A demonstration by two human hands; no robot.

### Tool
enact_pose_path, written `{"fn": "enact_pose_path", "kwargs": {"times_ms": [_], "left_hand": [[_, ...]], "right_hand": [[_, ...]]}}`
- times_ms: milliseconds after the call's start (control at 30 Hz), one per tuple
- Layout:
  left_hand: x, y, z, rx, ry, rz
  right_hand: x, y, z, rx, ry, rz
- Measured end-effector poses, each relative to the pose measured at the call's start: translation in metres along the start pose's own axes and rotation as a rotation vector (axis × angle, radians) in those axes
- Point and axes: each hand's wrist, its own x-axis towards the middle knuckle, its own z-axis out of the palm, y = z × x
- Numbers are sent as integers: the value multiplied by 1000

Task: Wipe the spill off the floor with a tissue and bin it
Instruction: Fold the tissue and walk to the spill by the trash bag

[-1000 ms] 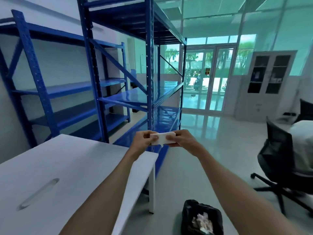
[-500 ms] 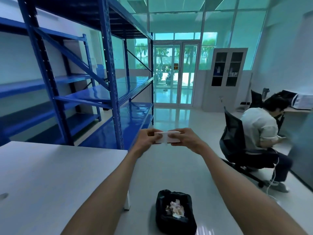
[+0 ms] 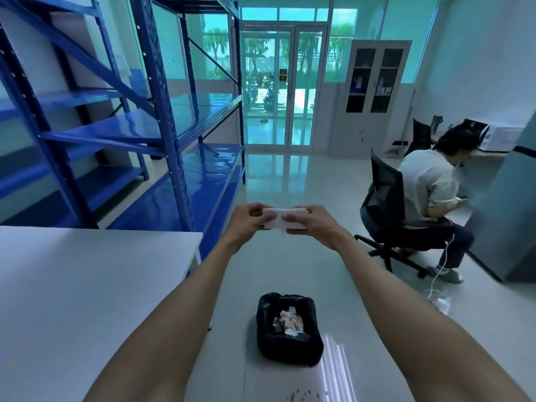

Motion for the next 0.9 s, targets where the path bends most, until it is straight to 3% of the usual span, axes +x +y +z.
{"fn": "enact_pose_path", "kwargs": {"times_ms": [433, 633, 900], "left_hand": [[14, -93, 57, 29, -21, -173], [-10, -237, 100, 62, -71, -300], [-65, -479, 159, 49, -173, -335]], "right_hand": [[19, 112, -32, 72, 21, 144], [7, 261, -30, 89, -17, 274], [-19, 514, -7, 136, -34, 344]]}}
